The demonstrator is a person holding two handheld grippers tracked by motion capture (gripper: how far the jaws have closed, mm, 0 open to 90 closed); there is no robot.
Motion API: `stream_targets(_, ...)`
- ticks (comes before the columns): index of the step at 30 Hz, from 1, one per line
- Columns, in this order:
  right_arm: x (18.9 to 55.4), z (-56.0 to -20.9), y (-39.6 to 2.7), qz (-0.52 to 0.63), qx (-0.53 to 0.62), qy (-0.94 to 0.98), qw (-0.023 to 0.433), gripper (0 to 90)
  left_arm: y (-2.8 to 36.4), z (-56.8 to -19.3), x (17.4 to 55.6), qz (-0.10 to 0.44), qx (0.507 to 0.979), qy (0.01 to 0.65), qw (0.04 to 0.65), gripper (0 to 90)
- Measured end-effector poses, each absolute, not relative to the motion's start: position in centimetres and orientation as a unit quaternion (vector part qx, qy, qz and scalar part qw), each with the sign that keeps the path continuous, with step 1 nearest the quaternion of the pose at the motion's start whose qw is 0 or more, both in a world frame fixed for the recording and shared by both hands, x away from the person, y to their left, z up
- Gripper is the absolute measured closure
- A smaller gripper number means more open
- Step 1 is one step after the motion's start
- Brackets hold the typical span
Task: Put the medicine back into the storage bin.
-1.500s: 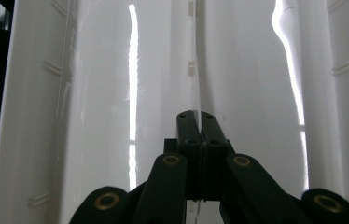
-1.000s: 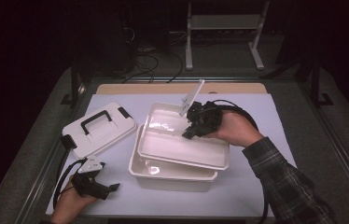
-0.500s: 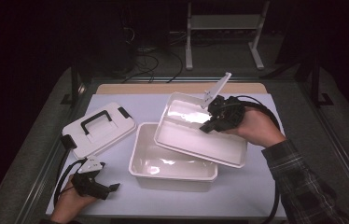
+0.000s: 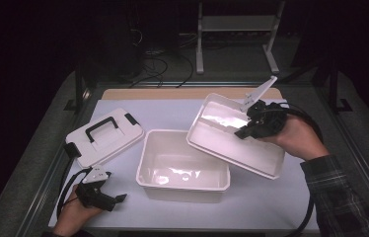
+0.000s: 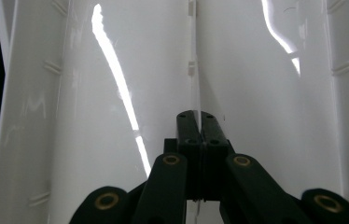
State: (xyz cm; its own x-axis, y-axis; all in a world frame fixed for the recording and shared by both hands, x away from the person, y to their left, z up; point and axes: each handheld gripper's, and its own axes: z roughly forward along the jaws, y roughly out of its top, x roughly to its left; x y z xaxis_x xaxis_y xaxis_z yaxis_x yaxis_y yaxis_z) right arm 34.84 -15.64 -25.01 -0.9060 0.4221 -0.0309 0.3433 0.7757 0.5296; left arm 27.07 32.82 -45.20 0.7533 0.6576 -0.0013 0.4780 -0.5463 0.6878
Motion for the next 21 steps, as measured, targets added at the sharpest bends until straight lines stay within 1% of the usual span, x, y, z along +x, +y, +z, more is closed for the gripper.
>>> stream_targets(13,34.0,-26.1,-20.6,0.264,0.263,0.924,0.085,89.2,32.8,-45.2,27.1,0.129,0.87,0.326,0.346,0.0)
stream_targets(21,33.0,-27.7,-23.7,0.261,0.301,0.913,0.09,89.2,32.8,-45.2,27.1,0.129,0.87,0.326,0.347,0.0)
